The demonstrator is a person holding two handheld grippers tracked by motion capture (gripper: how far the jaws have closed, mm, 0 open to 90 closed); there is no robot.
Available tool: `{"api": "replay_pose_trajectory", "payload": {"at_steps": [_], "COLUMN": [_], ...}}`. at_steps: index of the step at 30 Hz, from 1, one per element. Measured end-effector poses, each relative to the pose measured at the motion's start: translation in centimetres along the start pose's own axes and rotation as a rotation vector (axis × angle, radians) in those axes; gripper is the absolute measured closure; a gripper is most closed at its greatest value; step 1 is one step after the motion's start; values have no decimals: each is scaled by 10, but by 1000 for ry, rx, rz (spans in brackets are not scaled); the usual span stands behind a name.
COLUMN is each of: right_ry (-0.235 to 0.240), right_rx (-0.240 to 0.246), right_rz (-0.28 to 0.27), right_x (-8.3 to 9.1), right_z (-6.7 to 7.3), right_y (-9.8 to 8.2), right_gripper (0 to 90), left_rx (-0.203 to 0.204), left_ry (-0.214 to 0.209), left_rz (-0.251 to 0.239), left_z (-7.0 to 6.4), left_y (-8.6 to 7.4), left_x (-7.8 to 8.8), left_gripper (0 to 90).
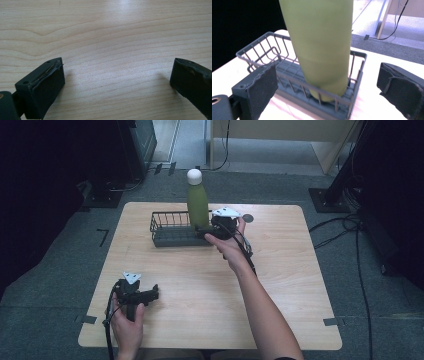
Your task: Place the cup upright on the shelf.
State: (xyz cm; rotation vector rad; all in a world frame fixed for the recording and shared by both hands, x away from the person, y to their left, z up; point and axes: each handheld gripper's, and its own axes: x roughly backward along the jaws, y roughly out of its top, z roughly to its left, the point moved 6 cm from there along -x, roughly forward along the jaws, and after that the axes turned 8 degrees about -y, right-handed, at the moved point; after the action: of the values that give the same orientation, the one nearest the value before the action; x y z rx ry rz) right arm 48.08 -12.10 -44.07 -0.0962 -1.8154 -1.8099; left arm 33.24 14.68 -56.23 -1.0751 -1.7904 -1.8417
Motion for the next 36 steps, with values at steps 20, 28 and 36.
{"api": "replay_pose_trajectory", "payload": {"at_steps": [20, 28, 36], "right_ry": [-47, -58, -87], "right_rx": [10, -14, -31], "right_rz": [38, 44, 60], "right_x": [42, 62, 81], "right_z": [-32, -45, -62], "right_y": [-59, -77, -97], "right_gripper": [26, 27, 27], "left_rx": [-1, -1, -3], "left_ry": [0, 0, 0], "left_rz": [-1, -1, 1], "left_z": [0, 0, 0], "left_y": [0, 0, 0], "left_x": [0, 0, 0], "left_gripper": [1, 1, 1]}}
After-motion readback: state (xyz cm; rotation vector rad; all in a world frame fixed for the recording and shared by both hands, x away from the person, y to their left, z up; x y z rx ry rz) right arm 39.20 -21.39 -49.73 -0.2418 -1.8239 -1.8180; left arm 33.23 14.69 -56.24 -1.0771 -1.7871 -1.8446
